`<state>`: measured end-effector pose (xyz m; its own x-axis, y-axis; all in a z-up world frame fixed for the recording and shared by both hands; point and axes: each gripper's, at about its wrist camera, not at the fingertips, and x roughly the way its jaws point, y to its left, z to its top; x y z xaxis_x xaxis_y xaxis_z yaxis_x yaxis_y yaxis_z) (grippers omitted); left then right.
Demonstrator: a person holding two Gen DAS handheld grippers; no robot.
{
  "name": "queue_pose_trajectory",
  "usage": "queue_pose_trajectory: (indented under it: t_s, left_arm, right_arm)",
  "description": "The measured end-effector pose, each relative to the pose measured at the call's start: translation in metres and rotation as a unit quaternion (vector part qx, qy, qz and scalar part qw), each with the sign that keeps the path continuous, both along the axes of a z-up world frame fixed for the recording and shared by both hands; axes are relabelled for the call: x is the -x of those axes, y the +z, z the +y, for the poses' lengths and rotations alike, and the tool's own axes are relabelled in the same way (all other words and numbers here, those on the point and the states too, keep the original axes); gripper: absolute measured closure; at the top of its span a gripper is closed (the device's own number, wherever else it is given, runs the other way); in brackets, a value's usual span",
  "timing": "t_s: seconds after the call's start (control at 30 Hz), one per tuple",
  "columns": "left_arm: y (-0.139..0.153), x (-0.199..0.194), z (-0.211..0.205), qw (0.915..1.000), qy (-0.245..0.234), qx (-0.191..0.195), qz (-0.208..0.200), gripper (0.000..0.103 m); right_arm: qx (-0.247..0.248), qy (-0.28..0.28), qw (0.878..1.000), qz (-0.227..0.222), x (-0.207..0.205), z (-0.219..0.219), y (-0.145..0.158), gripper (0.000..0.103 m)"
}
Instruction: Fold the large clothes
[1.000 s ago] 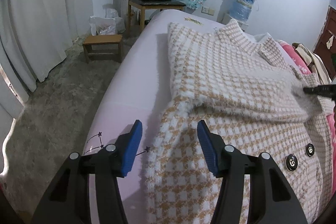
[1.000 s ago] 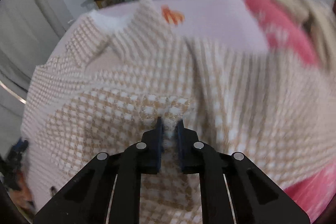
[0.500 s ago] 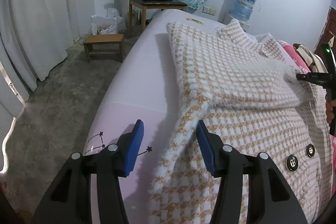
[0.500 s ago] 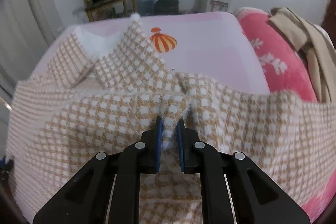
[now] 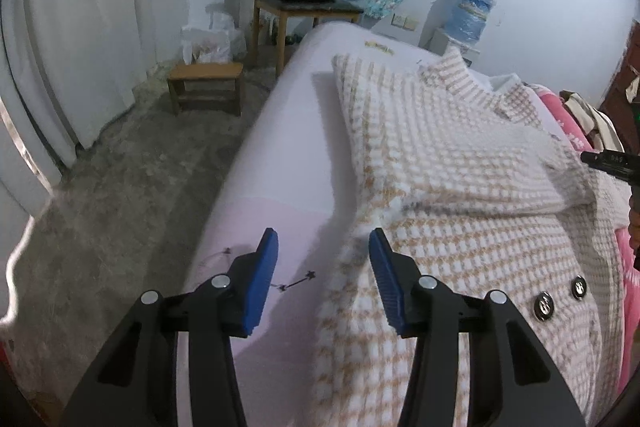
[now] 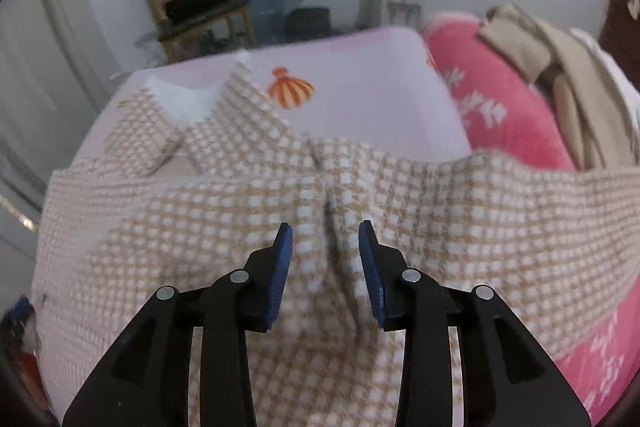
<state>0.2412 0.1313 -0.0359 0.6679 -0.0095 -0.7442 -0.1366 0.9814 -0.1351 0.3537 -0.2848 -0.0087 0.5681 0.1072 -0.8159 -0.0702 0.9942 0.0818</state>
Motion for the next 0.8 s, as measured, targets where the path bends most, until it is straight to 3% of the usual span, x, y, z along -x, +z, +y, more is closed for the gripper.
queue_pose_trajectory:
  t_s: [0.13,0.3,0.4,0.5,0.6,0.67,0.8]
  left_arm:
    - [0.025,0.009,-0.003,0.9992,-0.02,-0.02,-0.028,0.057]
    - [0.041,-0.007,-0.031,0.9953,-0.072,-0.046,-0.045,0.057]
    - [0.038,-0.031,-0.053,0.9913,-0.11,-0.06,-0.041,0.056]
    - [0.024,-0.058,-0.064,0.9905,-0.112,-0.078,-0.017,0.057]
    - [0.007,-0.074,-0.06,0.9917,-0.096,-0.083,0.017,0.058]
    - [-0.002,-0.077,-0.053,0.9927,-0.084,-0.081,0.03,0.058]
    - [-0.014,-0.08,-0.035,0.9954,-0.07,-0.049,0.045,0.059]
  right_arm:
    - [-0.03,0.057,0.998,0.021,0.021,0.011,-0.005,0.07]
    - [-0.036,0.057,0.997,0.031,0.036,0.016,-0.017,0.07]
    - [-0.042,0.053,0.997,0.034,0.035,0.02,-0.023,0.071]
    - [-0.052,0.037,0.997,0.036,0.029,0.015,-0.02,0.07]
    - [-0.106,0.004,0.993,0.05,0.034,-0.002,-0.018,0.067]
    - [-0.156,-0.018,0.985,0.065,0.04,-0.014,-0.019,0.06]
    - [-0.221,-0.064,0.968,0.103,0.041,-0.033,-0.036,0.057]
